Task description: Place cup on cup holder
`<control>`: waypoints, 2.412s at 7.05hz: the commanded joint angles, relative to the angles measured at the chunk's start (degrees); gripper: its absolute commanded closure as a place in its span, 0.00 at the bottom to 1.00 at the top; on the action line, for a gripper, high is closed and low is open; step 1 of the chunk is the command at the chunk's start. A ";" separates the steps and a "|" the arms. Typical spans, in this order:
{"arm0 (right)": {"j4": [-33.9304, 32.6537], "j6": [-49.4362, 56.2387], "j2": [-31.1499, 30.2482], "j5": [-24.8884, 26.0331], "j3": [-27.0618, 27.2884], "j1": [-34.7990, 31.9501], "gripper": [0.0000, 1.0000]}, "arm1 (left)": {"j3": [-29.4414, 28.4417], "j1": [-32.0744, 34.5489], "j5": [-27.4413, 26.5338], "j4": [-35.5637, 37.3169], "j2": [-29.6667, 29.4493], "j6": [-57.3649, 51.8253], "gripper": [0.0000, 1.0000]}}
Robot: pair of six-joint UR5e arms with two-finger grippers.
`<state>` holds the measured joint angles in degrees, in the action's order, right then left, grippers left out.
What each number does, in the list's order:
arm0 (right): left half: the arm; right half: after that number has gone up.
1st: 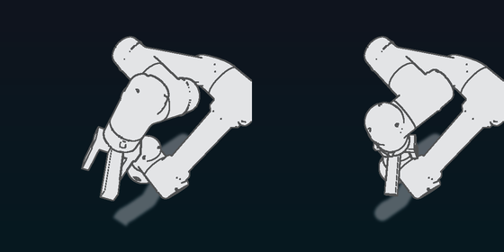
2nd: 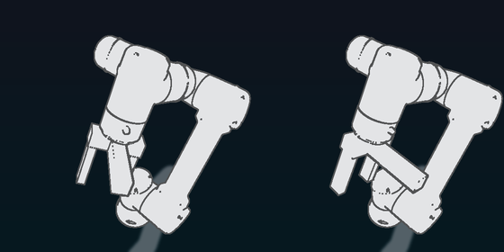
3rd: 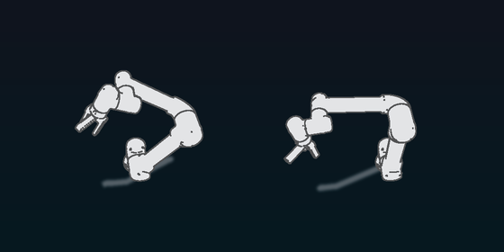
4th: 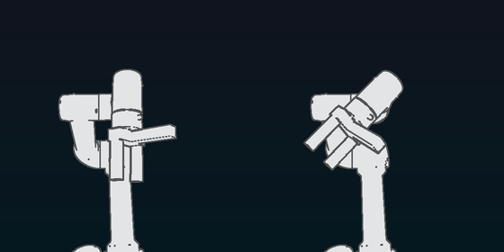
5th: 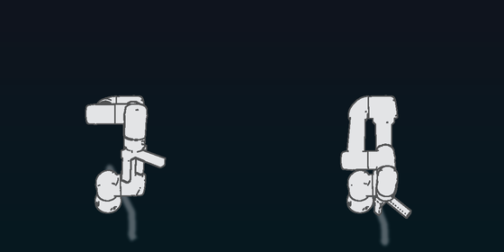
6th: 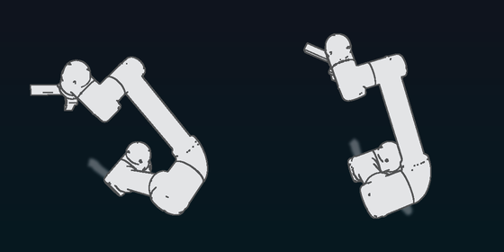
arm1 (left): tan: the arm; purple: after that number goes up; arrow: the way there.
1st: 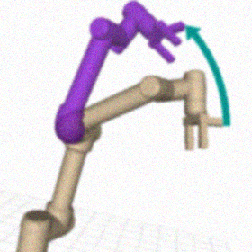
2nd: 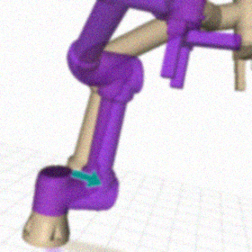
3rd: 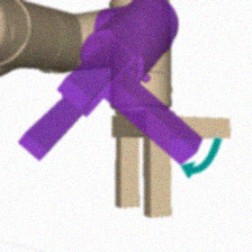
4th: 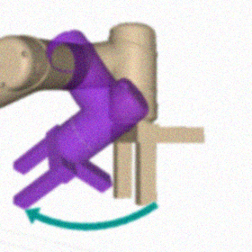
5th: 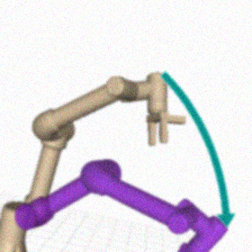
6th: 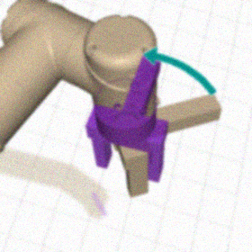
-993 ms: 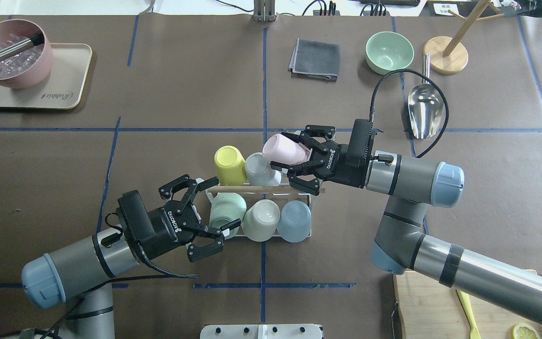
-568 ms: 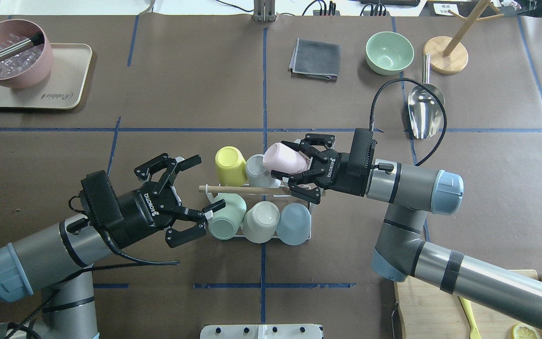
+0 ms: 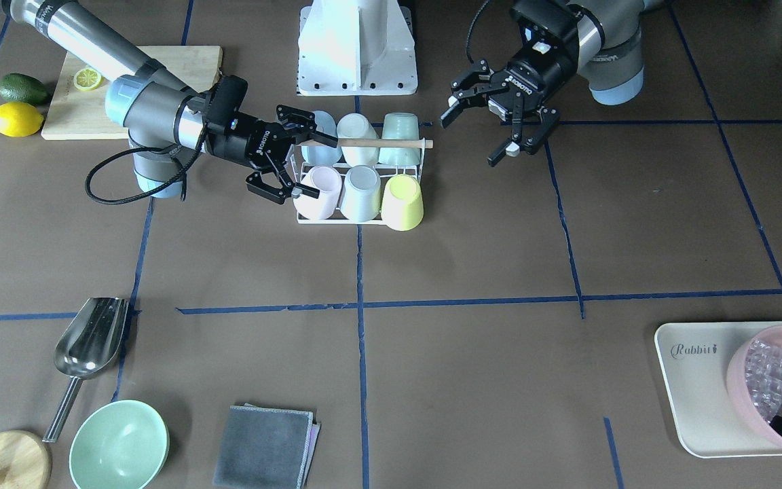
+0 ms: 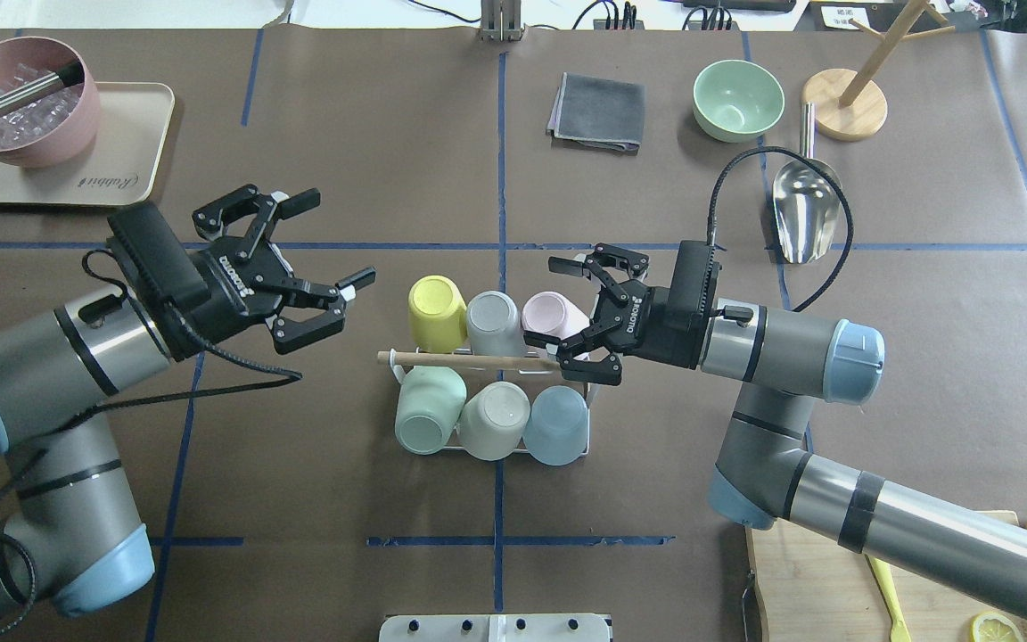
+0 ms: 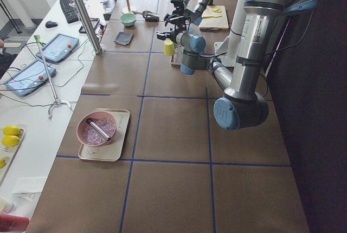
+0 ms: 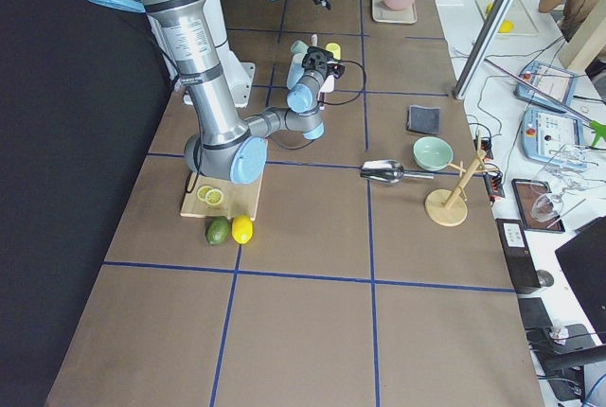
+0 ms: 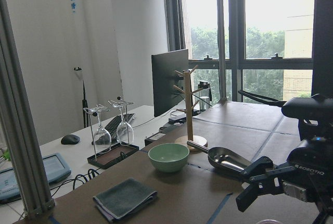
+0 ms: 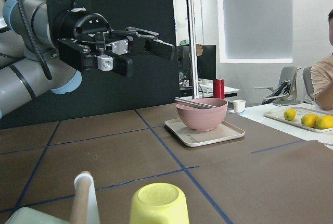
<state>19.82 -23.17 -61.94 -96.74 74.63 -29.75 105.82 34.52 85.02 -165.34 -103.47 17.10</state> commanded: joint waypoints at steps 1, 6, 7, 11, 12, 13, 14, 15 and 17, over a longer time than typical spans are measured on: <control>-3.88 -0.12 1.98 -6.05 0.08 -6.50 0.00 | 0.09 10.87 14.74 14.01 -0.15 0.13 0.00; -36.34 0.05 3.23 -11.89 4.54 -14.71 0.00 | 4.36 33.49 39.52 59.24 0.02 -0.75 0.00; -47.66 0.05 3.14 -13.81 7.96 -16.02 0.00 | 4.66 35.77 38.91 66.57 0.46 -0.75 0.00; -90.56 0.49 3.58 -15.94 13.96 -19.20 0.00 | 1.59 38.86 40.47 76.93 10.79 -0.84 0.00; -97.54 0.58 3.66 -15.33 14.75 -19.20 0.00 | -0.85 42.70 40.92 76.92 11.79 -0.84 0.00; -102.48 0.67 3.67 -13.15 14.76 -19.29 0.00 | -3.23 45.00 44.14 77.01 11.89 -1.01 0.00; -102.36 0.58 2.97 -15.30 14.58 -19.46 0.00 | -6.30 48.33 45.83 77.01 11.98 -6.23 0.00; -102.96 0.58 2.61 -18.02 14.50 -20.33 0.00 | -9.89 52.11 45.93 77.27 11.98 -11.42 0.00; -104.28 0.58 -0.53 -26.27 14.41 -24.97 0.00 | -11.16 54.95 47.94 77.19 14.33 -14.37 0.00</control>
<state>-83.74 -22.59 -60.52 -118.03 89.04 -51.94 95.62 87.64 131.51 -88.08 -90.84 4.58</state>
